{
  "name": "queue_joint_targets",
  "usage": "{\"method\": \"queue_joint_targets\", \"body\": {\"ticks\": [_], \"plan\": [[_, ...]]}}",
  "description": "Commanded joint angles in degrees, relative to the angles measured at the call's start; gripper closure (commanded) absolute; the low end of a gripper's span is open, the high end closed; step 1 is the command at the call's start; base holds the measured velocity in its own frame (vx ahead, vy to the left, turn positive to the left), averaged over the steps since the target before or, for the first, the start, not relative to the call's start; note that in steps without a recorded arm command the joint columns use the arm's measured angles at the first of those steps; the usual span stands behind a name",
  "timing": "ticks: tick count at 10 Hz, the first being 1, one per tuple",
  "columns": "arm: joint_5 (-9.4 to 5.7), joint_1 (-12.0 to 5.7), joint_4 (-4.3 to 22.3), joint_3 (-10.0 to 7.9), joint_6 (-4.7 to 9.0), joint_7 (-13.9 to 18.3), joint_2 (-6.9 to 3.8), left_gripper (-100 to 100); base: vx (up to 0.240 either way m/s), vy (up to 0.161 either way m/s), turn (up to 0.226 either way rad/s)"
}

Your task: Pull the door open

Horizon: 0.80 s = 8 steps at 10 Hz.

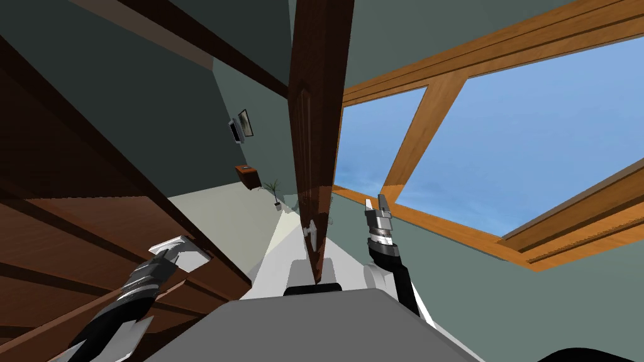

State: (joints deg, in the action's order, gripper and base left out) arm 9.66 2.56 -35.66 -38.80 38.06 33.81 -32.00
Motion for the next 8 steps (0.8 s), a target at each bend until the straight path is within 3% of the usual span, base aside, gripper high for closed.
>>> {"method": "queue_joint_targets", "body": {"ticks": [1,8], "plan": [[0.00,0.00,0.0,0.00,0.00,0.0,0.00,100,-0.016,-0.090,0.046],[2.79,2.11,-1.6,3.44,3.23,5.0,-0.86,100,-0.211,-0.051,-0.050]]}}
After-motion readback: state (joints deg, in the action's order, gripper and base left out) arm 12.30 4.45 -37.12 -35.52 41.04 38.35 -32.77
